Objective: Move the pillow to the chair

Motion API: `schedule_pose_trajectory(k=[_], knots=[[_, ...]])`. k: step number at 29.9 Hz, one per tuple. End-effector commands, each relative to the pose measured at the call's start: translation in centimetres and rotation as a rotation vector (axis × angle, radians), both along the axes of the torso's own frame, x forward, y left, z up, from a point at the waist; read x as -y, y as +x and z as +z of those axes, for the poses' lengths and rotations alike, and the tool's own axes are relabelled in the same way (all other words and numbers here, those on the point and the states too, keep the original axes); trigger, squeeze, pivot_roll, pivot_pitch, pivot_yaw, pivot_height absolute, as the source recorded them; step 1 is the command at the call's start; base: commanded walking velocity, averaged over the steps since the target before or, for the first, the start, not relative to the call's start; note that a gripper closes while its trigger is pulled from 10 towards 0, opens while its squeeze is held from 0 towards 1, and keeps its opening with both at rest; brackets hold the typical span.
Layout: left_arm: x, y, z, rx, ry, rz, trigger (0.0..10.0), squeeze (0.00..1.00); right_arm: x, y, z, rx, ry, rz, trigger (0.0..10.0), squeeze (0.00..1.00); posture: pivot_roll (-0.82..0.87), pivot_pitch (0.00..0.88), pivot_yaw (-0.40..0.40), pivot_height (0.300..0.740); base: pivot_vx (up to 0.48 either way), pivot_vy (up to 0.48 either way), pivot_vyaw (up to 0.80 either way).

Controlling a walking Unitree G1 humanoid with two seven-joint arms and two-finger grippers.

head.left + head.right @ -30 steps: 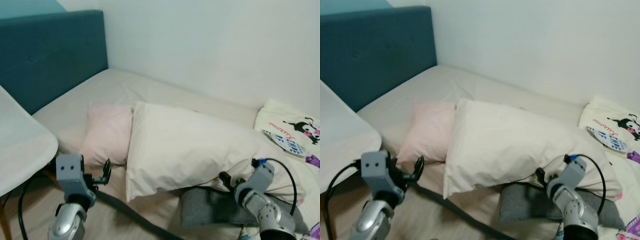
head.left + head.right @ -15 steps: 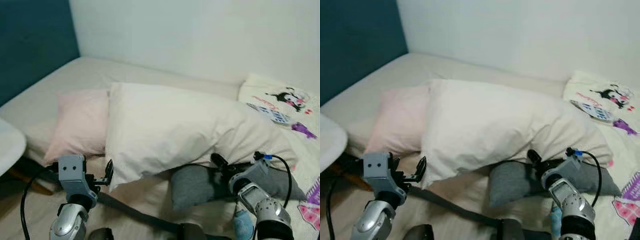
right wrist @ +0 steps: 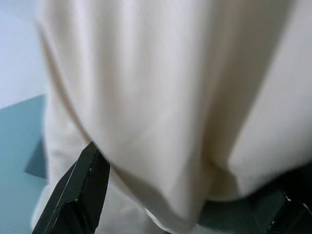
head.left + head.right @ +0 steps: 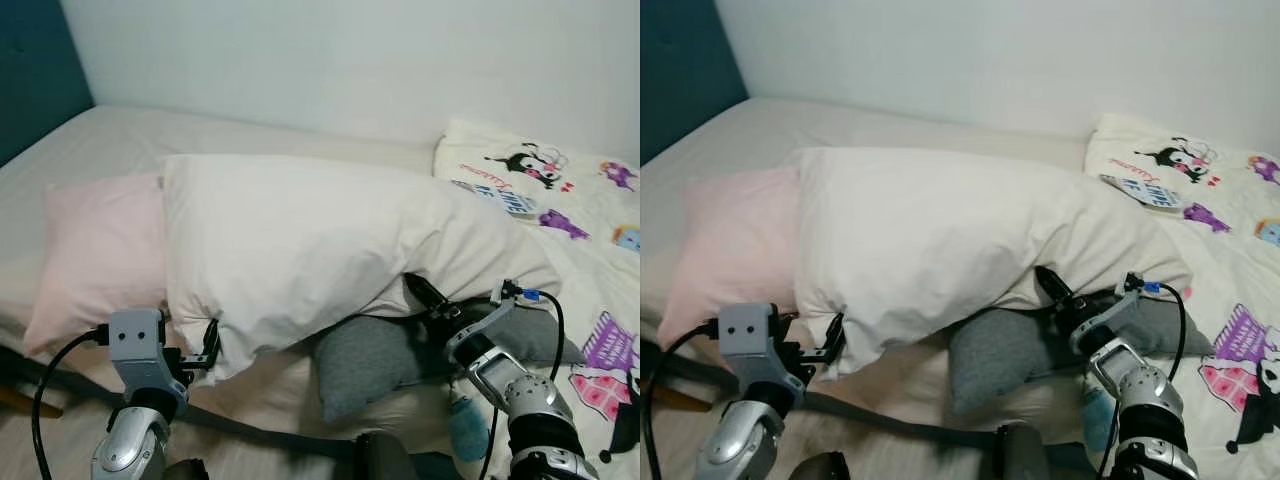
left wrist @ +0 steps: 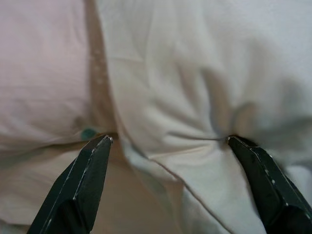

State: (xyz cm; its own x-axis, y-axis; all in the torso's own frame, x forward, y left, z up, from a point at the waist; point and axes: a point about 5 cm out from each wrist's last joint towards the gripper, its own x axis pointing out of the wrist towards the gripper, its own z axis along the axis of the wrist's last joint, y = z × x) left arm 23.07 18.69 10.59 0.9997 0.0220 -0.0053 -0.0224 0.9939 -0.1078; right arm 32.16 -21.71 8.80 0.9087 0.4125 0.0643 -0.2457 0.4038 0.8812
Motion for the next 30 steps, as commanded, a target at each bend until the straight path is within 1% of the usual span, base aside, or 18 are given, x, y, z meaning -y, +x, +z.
schedule_pose_trajectory(k=[1,3,6,8,9,10,13,16,17,18,19,21,23,24,26,28,29,30], knots=[[0.2,-0.1,0.3,0.001,0.011,-0.028,10.0,0.00,0.2,0.1,0.8,0.051,0.040,0.023,10.0,0.00,-0.04,0.000,-0.071,0.524,0.000,0.000,-0.47],[0.2,-0.1,0.3,0.000,0.014,-0.029,10.0,0.00,0.0,0.4,1.7,0.130,0.089,0.071,10.0,0.00,-0.04,0.000,-0.067,0.524,0.000,0.000,0.00],[0.1,-0.1,0.3,-0.001,0.015,-0.030,10.0,0.00,-0.3,1.0,2.2,0.155,0.088,0.076,10.0,0.00,-0.03,0.000,-0.063,0.524,0.000,0.000,0.00],[0.1,-0.1,0.3,-0.002,0.016,-0.032,10.0,0.00,-0.4,1.4,2.4,0.152,0.077,0.057,10.0,0.00,-0.03,0.000,-0.063,0.524,0.000,0.000,0.00],[0.1,-0.1,0.4,-0.002,0.020,-0.031,10.0,0.00,-0.8,2.2,2.4,0.109,0.049,0.025,10.0,0.00,-0.02,0.000,-0.059,0.524,0.000,0.000,0.00],[0.1,-0.1,0.4,-0.002,0.020,-0.031,10.0,0.00,-0.8,2.2,2.4,0.109,0.049,0.025,10.0,0.00,-0.02,0.000,-0.059,0.524,0.000,0.000,0.00],[-0.1,-0.2,0.5,0.002,0.024,-0.019,10.0,0.00,-2.0,3.7,3.1,0.072,-0.019,-0.008,10.0,0.00,-0.02,0.000,-0.058,0.524,0.000,0.000,0.00],[-1.0,0.0,0.7,0.013,0.014,0.041,10.0,0.00,-2.8,4.6,3.5,0.038,-0.068,-0.037,10.0,0.00,-0.01,0.000,-0.060,0.524,0.000,0.000,0.00],[-1.6,0.1,0.9,0.020,0.010,0.081,10.0,0.00,-3.2,5.0,3.9,0.040,-0.056,-0.041,10.0,0.00,-0.01,0.000,-0.062,0.524,0.000,0.000,0.00],[-1.6,0.1,0.9,0.020,0.010,0.081,10.0,0.00,-3.2,5.0,3.9,0.040,-0.056,-0.041,10.0,0.00,-0.01,0.000,-0.062,0.524,0.000,0.000,0.00],[-2.3,0.3,1.2,0.028,0.004,0.124,10.0,0.00,-3.8,5.2,4.3,0.063,-0.079,-0.018,0.0,0.00,-0.01,0.000,-0.063,0.524,0.000,0.000,0.00],[-2.7,0.3,1.3,0.033,0.000,0.148,10.0,0.00,-4.1,5.3,4.5,0.084,-0.095,0.003,0.0,0.00,-0.01,0.000,-0.062,0.524,0.000,0.000,0.00],[-3.8,0.4,1.8,0.046,0.004,0.206,10.0,0.00,-5.1,5.5,5.3,0.147,-0.085,0.065,0.0,0.00,-0.01,0.000,-0.061,0.524,0.000,0.000,0.00],[-3.8,0.4,1.8,0.046,0.004,0.206,10.0,0.00,-5.1,5.5,5.3,0.147,-0.085,0.065,0.0,0.00,-0.01,0.000,-0.061,0.524,0.000,0.000,0.00],[-5.5,0.3,2.5,0.063,0.035,0.286,10.0,0.00,-6.0,5.6,6.1,0.211,-0.124,0.124,0.0,0.00,-0.01,0.000,-0.062,0.524,0.000,0.000,0.00],[-5.5,0.3,2.5,0.063,0.035,0.286,10.0,0.00,-6.0,5.6,6.1,0.211,-0.124,0.124,0.0,0.00,-0.01,0.000,-0.062,0.524,0.000,0.000,0.00],[-6.3,0.2,2.8,0.069,0.050,0.325,10.0,0.00,-6.1,5.8,6.3,0.222,-0.143,0.123,0.0,0.00,-0.01,0.000,-0.062,0.524,0.000,0.000,0.00],[-6.3,0.2,2.8,0.069,0.050,0.325,10.0,0.00,-6.1,5.8,6.3,0.222,-0.143,0.123,0.0,0.00,-0.01,0.000,-0.062,0.524,0.000,0.000,0.00]])
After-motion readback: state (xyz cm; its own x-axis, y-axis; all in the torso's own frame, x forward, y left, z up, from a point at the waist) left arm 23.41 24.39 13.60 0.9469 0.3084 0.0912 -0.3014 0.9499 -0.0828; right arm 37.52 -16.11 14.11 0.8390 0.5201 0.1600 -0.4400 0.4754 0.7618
